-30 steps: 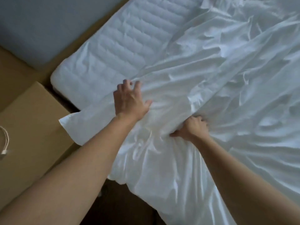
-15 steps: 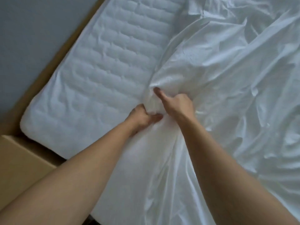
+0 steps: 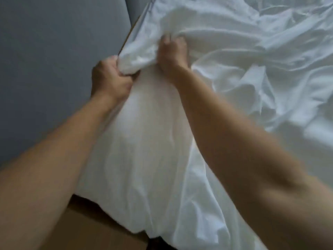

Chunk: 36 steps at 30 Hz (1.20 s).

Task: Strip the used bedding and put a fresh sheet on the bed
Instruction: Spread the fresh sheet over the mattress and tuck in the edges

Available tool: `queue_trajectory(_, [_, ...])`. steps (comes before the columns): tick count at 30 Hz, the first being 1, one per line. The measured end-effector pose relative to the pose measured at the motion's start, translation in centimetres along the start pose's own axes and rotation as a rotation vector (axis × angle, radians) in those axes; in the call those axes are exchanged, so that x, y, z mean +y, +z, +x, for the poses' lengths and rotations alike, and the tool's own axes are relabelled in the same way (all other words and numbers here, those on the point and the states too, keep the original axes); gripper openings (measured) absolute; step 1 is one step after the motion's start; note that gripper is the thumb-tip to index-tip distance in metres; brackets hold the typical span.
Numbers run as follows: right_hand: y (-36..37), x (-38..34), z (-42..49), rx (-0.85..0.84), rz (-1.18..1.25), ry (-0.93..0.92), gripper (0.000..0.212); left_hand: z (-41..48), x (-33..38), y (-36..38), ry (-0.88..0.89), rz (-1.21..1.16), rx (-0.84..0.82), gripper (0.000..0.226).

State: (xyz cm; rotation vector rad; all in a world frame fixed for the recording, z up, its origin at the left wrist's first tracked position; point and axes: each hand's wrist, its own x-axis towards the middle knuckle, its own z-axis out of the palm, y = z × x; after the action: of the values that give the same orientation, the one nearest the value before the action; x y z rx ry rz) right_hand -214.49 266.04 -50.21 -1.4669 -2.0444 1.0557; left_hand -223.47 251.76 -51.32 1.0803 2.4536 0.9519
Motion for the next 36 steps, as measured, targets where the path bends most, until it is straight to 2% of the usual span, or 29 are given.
queue_trajectory(1, [0.9, -0.1, 2.7, 0.051, 0.044, 0.032, 0.03, 1.9, -1.2, -0.7, -0.069, -0.018, -0.087, 0.067])
queue_trajectory(2, [1.3, 0.2, 4.1, 0.035, 0.086, 0.1, 0.027, 3.3, -2.7, -1.4, -0.169, -0.005, -0.278, 0.075])
queue_trajectory(4, [2.6, 3.1, 5.1, -0.176, 0.009, 0.181, 0.019, 1.4, -6.8, -1.7, -0.391, -0.011, -0.851, 0.074])
queue_trajectory(5, [3.6, 5.4, 4.8, -0.328, -0.101, 0.207, 0.029, -1.1, -9.1, -1.2, -0.431, 0.055, -1.074, 0.068])
queue_trajectory(6, [4.5, 7.6, 3.7, -0.454, -0.244, 0.22, 0.052, -2.9, -11.1, -0.5, -0.446, 0.096, -1.13, 0.064])
queue_trajectory(7, [5.6, 9.8, 2.2, -0.532, -0.388, 0.192, 0.075, -4.1, -13.0, 0.1, -0.442, 0.082, -1.089, 0.064])
queue_trajectory(8, [6.5, 11.2, 0.0, -0.536, -0.491, 0.147, 0.087, -4.8, -14.2, 0.5, -0.443, 0.044, -1.009, 0.064])
queue_trajectory(10, [7.8, 12.7, -4.9, -0.369, -0.571, -0.012, 0.081, -5.1, -15.4, 0.8, -0.396, 0.059, -0.877, 0.059])
queue_trajectory(12, [7.4, 14.5, -8.9, -0.15, -0.641, -0.082, 0.075, -5.1, -16.7, 0.6, -0.389, 0.165, -0.732, 0.042])
queue_trajectory(13, [6.5, 16.3, -10.3, -0.053, -0.69, -0.064, 0.077, -5.3, -17.3, 0.2, -0.414, 0.206, -0.654, 0.033])
queue_trajectory(15, [3.5, 20.8, -12.6, -0.024, -0.723, 0.114, 0.088, -5.8, -18.4, -0.6, -0.485, 0.307, -0.55, 0.03])
queue_trajectory(17, [0.6, 24.5, -14.5, -0.026, -0.57, 0.307, 0.099, -6.6, -18.6, -0.7, -0.515, 0.386, -0.537, 0.046])
queue_trajectory(19, [-0.7, 26.2, -15.8, 0.084, -0.531, 0.365, 0.098, -7.4, -17.5, -0.2, -0.533, 0.32, -0.546, 0.072])
queue_trajectory(22, [-1.0, 27.3, -17.2, 0.22, -0.652, 0.411, 0.069, -8.8, -15.2, 1.8, -0.559, 0.129, -0.554, 0.113])
queue_trajectory(23, [-1.3, 27.5, -17.5, 0.207, -0.634, 0.425, 0.061, -9.3, -14.7, 2.6, -0.557, 0.153, -0.575, 0.118])
queue_trajectory(25, [-2.2, 27.9, -17.7, 0.133, -0.585, 0.447, 0.057, -10.1, -14.6, 3.8, -0.535, 0.259, -0.591, 0.109])
queue_trajectory(30, [-7.2, 30.8, -17.7, -0.036, -0.758, 0.334, 0.074, -9.4, -16.5, 2.2, -0.497, 0.463, -0.459, 0.085])
queue_trajectory(33, [-12.8, 34.6, -19.3, -0.026, -0.902, 0.465, 0.082, -8.7, -17.4, 1.0, -0.447, 0.54, -0.377, 0.074])
queue_trajectory(36, [-18.0, 37.8, -21.1, -0.071, -0.953, 0.626, 0.067, -8.8, -17.3, 1.0, -0.43, 0.562, -0.355, 0.072])
